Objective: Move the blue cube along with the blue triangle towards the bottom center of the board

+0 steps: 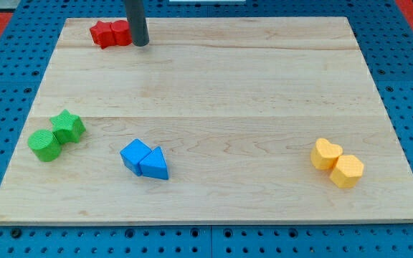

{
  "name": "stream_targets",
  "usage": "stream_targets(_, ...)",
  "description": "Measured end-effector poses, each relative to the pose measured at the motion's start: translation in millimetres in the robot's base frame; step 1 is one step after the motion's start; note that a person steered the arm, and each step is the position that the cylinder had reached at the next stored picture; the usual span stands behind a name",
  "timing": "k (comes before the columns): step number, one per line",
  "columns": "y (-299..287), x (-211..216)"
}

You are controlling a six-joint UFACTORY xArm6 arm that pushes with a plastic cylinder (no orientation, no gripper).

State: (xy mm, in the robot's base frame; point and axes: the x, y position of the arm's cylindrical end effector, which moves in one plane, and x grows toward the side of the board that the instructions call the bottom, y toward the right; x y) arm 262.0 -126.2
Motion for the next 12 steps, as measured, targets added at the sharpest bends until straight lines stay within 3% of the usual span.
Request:
stream_targets(3,-17,160)
stream_targets(5,-18,239)
stream_targets(7,6,264)
stream_targets(12,87,250)
